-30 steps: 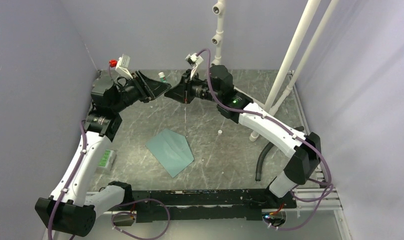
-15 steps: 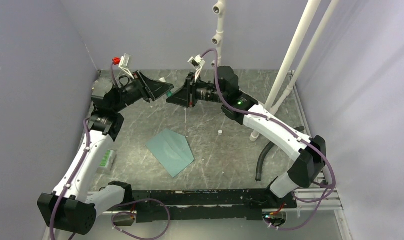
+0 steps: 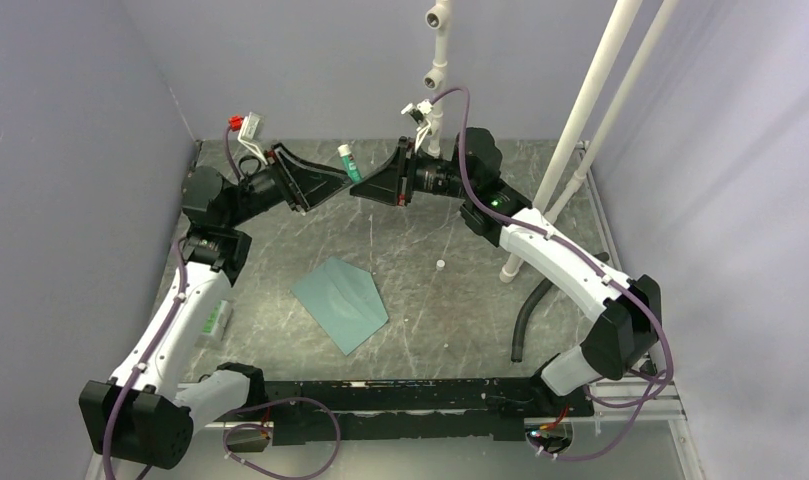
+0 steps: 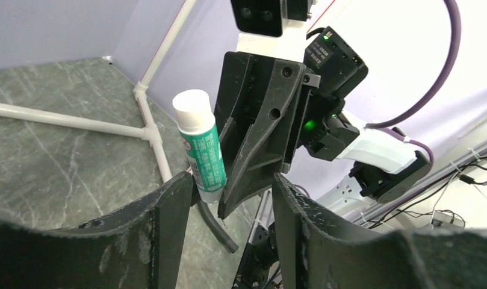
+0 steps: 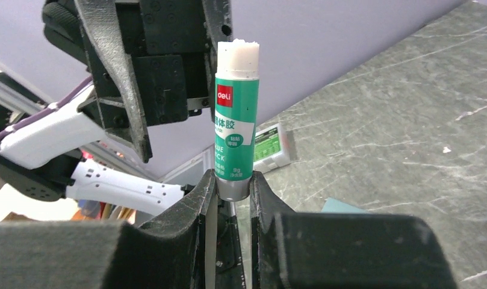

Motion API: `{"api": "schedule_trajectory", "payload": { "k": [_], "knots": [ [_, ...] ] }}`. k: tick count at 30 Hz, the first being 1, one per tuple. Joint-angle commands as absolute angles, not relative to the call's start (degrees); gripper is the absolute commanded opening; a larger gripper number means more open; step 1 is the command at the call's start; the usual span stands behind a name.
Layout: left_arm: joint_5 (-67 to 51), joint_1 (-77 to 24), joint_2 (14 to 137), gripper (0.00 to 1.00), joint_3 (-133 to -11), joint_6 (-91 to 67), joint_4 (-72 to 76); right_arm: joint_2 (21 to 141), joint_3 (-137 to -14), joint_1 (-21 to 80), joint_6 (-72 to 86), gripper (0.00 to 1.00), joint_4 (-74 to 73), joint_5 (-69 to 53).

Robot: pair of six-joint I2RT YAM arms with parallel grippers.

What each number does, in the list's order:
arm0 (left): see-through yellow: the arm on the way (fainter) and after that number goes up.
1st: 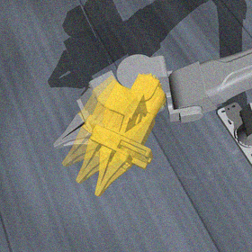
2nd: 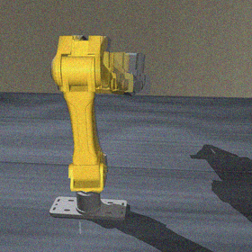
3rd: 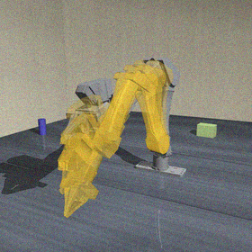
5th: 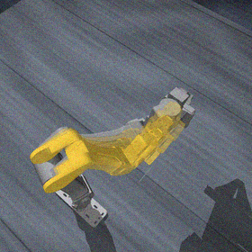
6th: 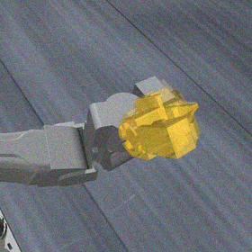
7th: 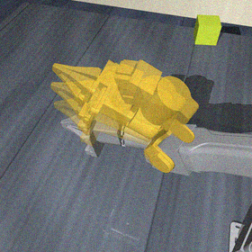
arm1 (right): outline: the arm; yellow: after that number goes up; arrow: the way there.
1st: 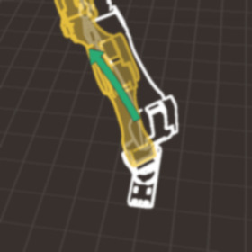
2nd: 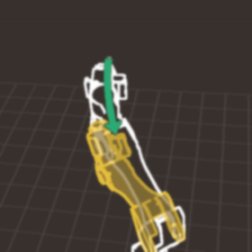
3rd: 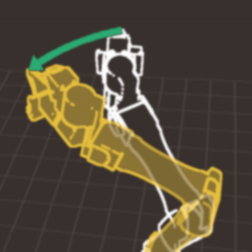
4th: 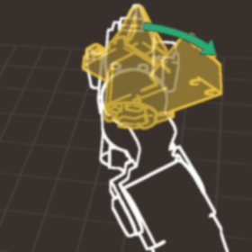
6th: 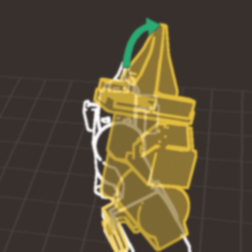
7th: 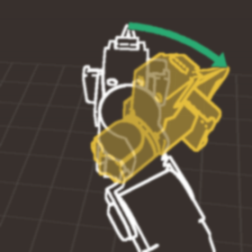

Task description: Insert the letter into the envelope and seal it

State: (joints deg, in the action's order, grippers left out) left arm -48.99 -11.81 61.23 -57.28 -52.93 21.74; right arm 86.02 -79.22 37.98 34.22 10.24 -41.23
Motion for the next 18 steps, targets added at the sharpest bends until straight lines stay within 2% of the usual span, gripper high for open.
{"api": "schedule_trajectory", "payload": {
  "k": [1, 5, 8, 12, 18],
  "knots": [
    [-50.38, -11.78, 62.0, 0.59, -56.38, -57.7, 30.69, 84.08, -79.54, 37.83, 35.67, 0.0, 15.46, -46.05],
    [-50.27, -11.78, 63.62, 0.65, -57.18, -58.15, 30.7, 84.59, -79.64, 37.88, 36.84, 0.0, 17.27, -47.58],
    [-49.57, -11.78, 64.29, 0.65, -57.52, -59.06, 31.92, 85.05, -80.15, 37.89, 36.71, 0.0, 17.04, -48.68],
    [-48.99, -11.78, 65.04, 0.57, -57.46, -60.8, 34.38, 85.55, -81.02, 37.97, 35.53, 0.0, 14.99, -49.12],
    [-50.66, -11.78, 66.41, 0.38, -56.59, -62.97, 38.35, 86.65, -82.44, 37.96, 34.59, 0.0, 12.77, -49.21]
  ]
}}
